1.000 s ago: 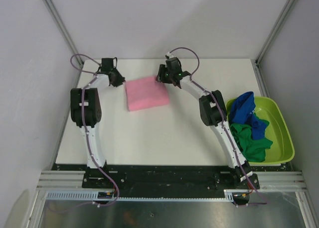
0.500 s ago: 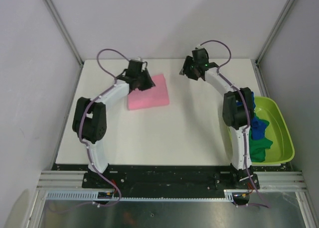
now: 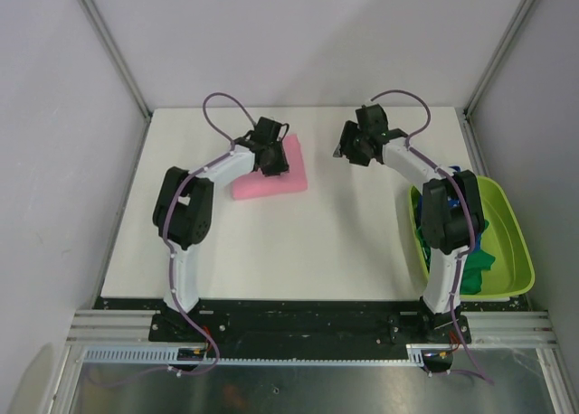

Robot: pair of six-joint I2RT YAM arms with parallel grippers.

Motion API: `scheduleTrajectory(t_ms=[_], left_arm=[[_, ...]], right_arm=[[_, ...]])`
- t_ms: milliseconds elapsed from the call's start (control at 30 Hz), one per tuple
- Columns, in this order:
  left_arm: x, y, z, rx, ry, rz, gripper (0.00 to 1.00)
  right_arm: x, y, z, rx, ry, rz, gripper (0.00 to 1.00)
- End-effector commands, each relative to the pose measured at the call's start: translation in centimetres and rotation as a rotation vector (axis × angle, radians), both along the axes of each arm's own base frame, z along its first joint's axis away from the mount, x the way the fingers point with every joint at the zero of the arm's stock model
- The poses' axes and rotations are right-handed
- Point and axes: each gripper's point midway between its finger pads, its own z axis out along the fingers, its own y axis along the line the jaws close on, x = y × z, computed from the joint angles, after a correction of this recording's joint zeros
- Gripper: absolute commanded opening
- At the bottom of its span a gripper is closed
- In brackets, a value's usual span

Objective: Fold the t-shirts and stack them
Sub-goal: Fold the long partially folded tshirt into a neat square

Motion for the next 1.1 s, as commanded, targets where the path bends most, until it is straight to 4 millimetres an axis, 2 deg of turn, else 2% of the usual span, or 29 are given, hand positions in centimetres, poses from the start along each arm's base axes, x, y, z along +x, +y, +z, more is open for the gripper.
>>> scheduleTrajectory(t_ms=[0,133,300,433,533,700,967,1067], left_arm=[[0.0,2.2,-0.3,0.119,-0.006,0.026,0.36],[-0.1,3.1,0.1,0.169,-0.029,0.013,0.38],[-0.5,4.0,3.9,0.219,-0.117,0.022,0.4],[-1.7,5.2,4.8,0.263,-0.124,0.07,0.41],[-2.3,4.7,3.7,0.265,-0.098,0.069,0.38],[-2.8,3.7,0.6,0.274,-0.03,0.066,0.35],[-2.7,4.0,-2.1,0.319,0.027,0.083,0.35],[-2.7,4.7,-2.8,0.34,0.04,0.093,0.36]], right_arm=[[-0.1,0.0,2.7,0.02,-0.062,0.01,0.59],[-0.3,0.5,2.6,0.018,-0.063,0.024,0.59],[-0.4,0.7,3.1,0.008,-0.073,0.032,0.59],[-0.6,0.6,3.4,0.005,-0.075,0.036,0.59],[-0.8,0.7,3.2,0.005,-0.07,0.039,0.59],[-1.0,0.8,2.9,0.002,-0.062,0.046,0.59],[-1.1,0.5,2.8,-0.011,-0.058,0.051,0.59],[-1.1,0.5,2.7,-0.011,-0.055,0.054,0.59]])
